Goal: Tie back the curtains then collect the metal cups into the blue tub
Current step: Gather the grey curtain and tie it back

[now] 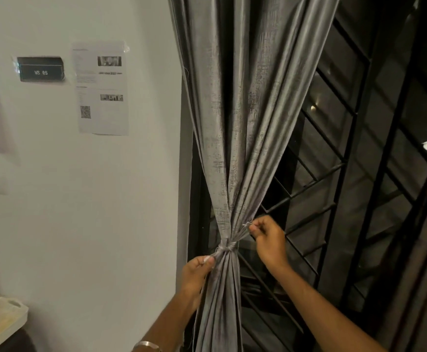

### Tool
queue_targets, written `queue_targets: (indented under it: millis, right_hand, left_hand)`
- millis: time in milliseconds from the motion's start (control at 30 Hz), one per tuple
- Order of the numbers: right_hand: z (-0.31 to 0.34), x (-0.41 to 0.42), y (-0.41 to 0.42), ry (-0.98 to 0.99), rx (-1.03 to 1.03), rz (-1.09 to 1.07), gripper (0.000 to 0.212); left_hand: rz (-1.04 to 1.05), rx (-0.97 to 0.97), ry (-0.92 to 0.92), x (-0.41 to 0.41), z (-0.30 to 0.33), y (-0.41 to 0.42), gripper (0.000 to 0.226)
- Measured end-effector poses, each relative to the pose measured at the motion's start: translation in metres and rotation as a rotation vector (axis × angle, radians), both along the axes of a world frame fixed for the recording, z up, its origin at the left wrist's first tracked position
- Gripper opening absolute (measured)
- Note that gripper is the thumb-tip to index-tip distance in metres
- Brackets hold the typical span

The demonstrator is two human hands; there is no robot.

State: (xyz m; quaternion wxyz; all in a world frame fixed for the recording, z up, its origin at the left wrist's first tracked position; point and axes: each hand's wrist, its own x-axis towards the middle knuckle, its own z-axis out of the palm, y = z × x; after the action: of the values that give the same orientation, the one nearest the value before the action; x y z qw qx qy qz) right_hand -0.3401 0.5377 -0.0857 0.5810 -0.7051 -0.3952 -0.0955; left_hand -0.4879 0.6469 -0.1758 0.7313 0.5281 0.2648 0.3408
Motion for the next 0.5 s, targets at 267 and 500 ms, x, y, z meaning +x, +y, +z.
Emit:
queue_targets:
  millis: [267, 500]
  right_hand:
    - [-0.036, -0.026, -0.006, 0.427, -0.305, 0.507, 0.078]
    - [-0.080, -0.048, 0.014, 0.426, -0.407, 0.413, 0.048]
  left_hand:
    - [-0.201, 0.162, 0.017, 0.011, -0.025, -0.006, 0.059]
    - [-0.110, 0.532, 0.242, 0.026, -0.029, -0.027, 0.042]
